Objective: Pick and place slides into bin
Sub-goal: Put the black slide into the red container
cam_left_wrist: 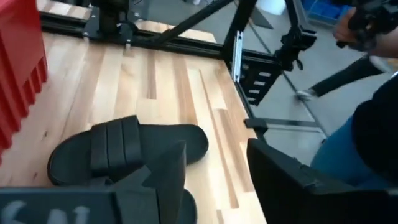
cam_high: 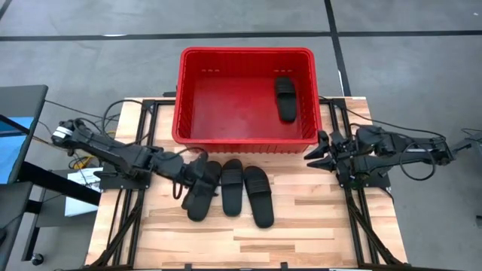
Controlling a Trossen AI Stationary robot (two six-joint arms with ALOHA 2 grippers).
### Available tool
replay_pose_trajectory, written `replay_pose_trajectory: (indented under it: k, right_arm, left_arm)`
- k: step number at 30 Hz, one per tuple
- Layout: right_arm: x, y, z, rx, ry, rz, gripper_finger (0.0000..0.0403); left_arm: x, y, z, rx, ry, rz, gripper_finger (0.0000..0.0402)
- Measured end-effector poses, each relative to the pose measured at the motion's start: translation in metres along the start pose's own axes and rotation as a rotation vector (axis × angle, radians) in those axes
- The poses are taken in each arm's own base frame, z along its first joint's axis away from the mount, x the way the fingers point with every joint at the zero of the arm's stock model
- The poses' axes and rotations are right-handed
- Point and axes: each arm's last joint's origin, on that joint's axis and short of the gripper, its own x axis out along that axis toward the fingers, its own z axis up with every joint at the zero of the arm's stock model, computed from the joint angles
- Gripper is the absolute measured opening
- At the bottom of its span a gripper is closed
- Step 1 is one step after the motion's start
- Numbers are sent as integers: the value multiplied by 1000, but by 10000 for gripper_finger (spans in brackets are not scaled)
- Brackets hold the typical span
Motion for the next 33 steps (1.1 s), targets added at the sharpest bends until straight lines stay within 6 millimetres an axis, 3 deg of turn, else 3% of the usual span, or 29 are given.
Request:
replay_pose_trajectory:
  k: [11, 18, 22, 27, 33]
  right_arm:
    - [-5, -2, -8, 16, 72, -27, 127]
    - [-8, -3, -13, 25, 109, -38, 127]
    - [-10, -2, -12, 28, 102, -36, 127]
    - [-13, -2, -13, 48, 98, -35, 127]
    - [-16, -1, -13, 48, 95, -34, 127]
  left_arm:
    - [23, -20, -22, 104, -8, 296, 174]
    - [63, -24, -34, 234, 72, 473, 174]
    - [86, -23, -47, 300, 207, 515, 174]
    - [105, -20, -63, 333, 351, 560, 174]
    - [124, -17, -75, 353, 404, 583, 174]
